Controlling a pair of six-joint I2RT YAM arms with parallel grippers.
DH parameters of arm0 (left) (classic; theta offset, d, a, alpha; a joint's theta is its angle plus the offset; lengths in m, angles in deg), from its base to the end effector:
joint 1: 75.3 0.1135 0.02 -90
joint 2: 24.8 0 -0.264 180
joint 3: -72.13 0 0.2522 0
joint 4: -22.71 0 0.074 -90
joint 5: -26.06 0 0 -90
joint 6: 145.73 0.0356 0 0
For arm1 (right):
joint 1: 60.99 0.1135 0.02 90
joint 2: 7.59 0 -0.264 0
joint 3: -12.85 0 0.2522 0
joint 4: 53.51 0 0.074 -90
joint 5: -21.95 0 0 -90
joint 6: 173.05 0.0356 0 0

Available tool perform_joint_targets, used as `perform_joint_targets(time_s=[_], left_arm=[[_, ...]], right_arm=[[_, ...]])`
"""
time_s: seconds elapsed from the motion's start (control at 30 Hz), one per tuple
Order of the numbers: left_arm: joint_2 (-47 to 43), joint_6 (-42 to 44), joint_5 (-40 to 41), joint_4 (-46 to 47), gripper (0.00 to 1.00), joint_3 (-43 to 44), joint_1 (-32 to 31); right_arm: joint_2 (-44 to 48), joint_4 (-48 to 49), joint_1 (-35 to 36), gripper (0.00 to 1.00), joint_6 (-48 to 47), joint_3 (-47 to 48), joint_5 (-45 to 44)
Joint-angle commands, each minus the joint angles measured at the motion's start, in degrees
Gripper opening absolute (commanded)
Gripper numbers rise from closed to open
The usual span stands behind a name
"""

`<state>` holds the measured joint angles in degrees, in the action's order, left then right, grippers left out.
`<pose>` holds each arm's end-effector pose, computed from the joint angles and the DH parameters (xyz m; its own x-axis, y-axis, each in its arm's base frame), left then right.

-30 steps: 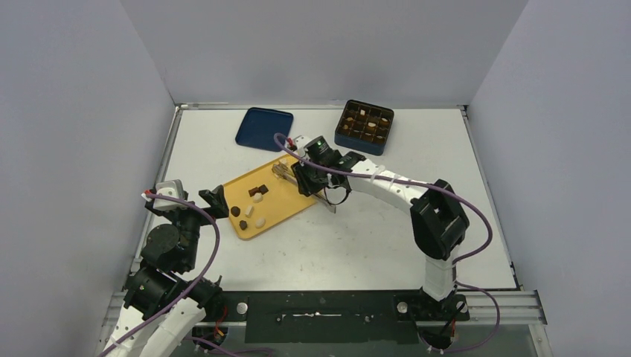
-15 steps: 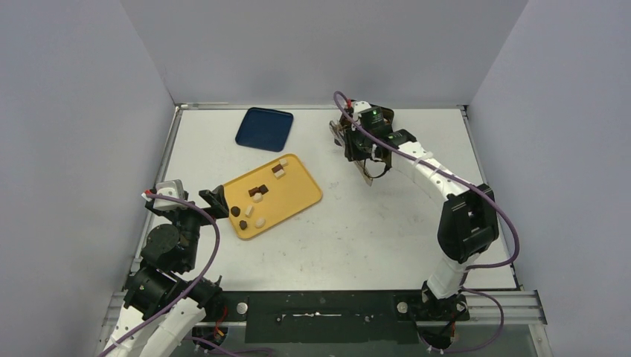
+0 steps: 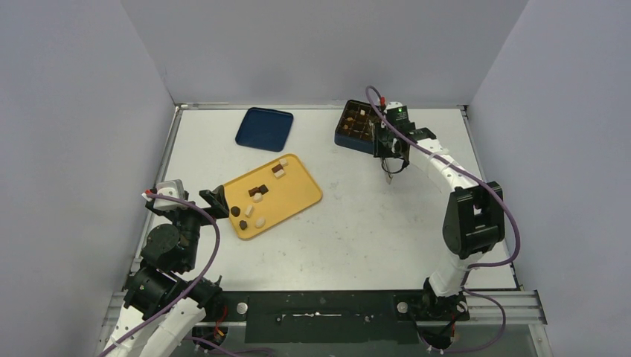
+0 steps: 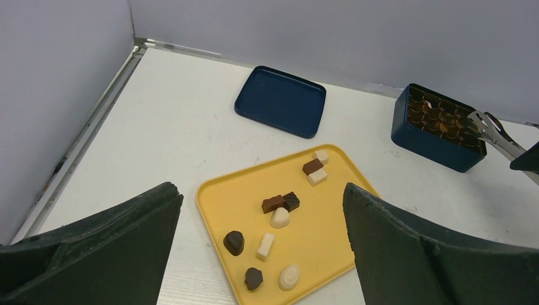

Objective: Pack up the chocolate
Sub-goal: Place the fake chocolate in the packing box.

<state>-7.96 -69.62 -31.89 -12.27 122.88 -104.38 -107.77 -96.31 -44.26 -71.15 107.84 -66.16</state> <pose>0.0798 -0.0228 0.3287 -0.0034 -0.2309 -0.9730 -0.0541 0.9716 -0.2304 0.3743 0.1137 0.2691 -0.7600 -0.0132 -0.6498 -0.1555 0.9745 0.1620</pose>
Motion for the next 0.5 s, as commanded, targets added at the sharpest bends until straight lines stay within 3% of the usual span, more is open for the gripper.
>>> perform_joint_targets(time_s=[0.0, 0.47], left_arm=[[0.2, 0.4, -0.7, 1.4, 0.97, 0.9, 0.4], [0.2, 0.4, -0.7, 1.4, 0.97, 0.8, 0.4]], right_arm=[[-0.9, 4.2, -1.4, 0.26, 1.3, 0.1, 0.5], [-4.8, 6.4, -3.8, 0.3, 1.6, 1.5, 5.1]])
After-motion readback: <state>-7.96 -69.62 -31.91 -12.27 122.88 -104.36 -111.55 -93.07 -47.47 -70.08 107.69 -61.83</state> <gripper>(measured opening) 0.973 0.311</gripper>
